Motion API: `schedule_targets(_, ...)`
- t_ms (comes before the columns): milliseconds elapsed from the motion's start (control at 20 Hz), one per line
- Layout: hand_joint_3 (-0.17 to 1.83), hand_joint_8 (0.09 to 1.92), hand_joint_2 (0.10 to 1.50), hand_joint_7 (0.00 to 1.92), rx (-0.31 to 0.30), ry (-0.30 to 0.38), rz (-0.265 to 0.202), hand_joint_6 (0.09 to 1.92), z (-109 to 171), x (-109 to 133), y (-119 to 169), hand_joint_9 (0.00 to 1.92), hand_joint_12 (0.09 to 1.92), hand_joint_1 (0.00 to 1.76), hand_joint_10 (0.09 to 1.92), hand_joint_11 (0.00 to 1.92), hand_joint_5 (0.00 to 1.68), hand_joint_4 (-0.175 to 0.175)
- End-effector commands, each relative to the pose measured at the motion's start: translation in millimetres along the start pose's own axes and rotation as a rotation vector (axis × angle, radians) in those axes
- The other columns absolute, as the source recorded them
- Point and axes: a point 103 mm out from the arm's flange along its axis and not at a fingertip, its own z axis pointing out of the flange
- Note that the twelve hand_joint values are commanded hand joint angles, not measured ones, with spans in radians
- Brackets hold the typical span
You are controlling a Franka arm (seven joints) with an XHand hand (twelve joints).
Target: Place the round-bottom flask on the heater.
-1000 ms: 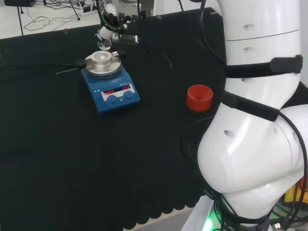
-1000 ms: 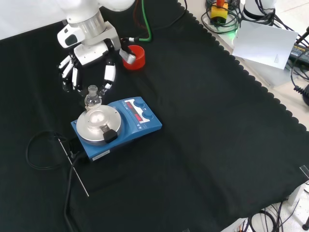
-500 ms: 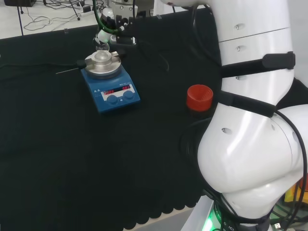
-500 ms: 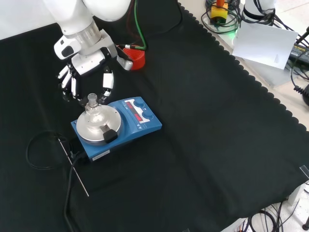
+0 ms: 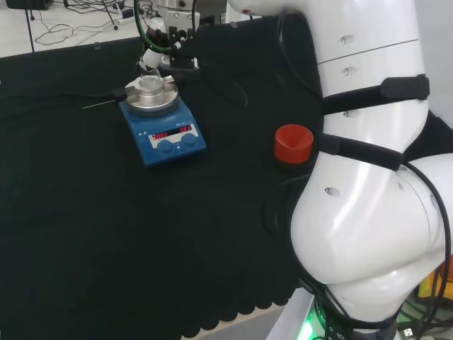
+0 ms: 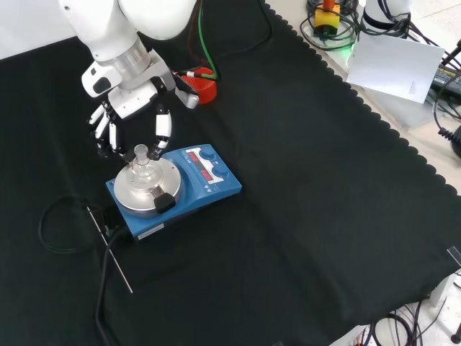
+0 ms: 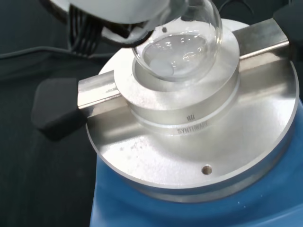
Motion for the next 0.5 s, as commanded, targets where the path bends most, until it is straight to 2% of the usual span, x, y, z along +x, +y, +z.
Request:
schedule_targets(50, 0.78, 0.72, 0.67, 0.52, 0.01, -0.003, -0.008, 1.01, 3.7, -0.5, 3.4, 0.77, 1.37, 1.08, 0.59, 0.29, 1.11, 0.175)
schedule_targets(500, 0.78, 0.72, 0.67, 0.51, 0.019, -0.024, -0.032, 1.01, 3.9, 1.7, 11.5, 0.77, 1.37, 1.08, 0.59, 0.29, 1.11, 0.175)
